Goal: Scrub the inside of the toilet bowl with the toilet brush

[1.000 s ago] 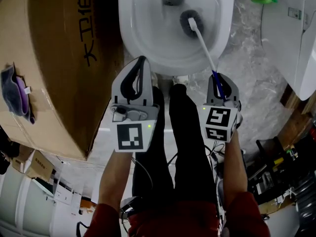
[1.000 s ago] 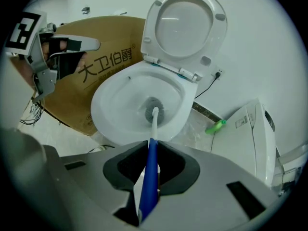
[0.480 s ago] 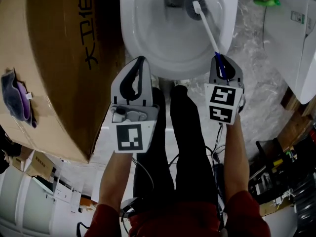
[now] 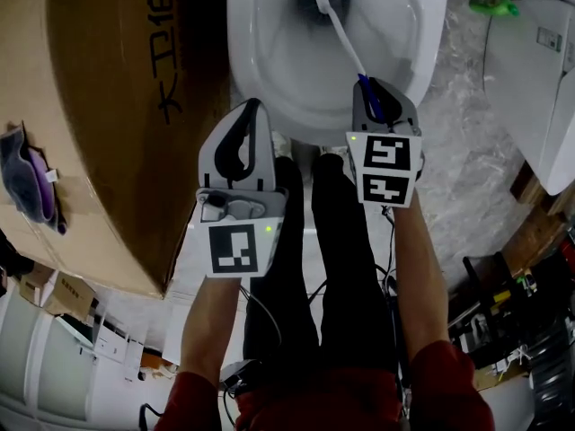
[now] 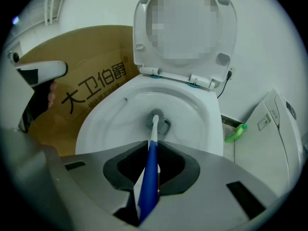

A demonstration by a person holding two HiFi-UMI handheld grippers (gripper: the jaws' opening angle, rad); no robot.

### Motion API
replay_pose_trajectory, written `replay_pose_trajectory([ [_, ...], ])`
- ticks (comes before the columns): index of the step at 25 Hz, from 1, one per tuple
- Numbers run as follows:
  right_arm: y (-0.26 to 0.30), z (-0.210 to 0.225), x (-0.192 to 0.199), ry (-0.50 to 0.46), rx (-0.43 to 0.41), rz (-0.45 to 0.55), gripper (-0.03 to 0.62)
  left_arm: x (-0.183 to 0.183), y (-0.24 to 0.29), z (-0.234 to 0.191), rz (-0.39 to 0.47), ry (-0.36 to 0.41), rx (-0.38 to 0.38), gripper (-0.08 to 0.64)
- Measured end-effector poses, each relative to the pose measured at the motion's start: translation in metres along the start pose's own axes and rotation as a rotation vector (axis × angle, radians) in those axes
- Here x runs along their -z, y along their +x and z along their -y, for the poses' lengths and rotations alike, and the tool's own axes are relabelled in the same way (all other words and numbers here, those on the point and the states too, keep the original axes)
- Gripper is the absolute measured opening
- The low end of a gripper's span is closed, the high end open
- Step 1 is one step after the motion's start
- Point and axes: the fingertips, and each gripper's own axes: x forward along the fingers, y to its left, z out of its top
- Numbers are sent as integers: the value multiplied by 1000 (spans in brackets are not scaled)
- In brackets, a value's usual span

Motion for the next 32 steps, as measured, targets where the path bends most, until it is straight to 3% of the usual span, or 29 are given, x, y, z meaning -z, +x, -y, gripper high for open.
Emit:
replay_pose_trajectory([
  [5,-5,-15,2,27,-32,9,61,3,-3,-6,-3,-6,-10,12],
  [17,-35,-47,47,-22,-88,-54,61,6,-9,5,1,-2,11,12],
  [23,-54,-43,72,-44,-66,-90,61,8,-13,13,4,4,19,12],
  [32,-65,-11,86,-93,42,-149,61,18,-17,30,-16,10,41,12],
])
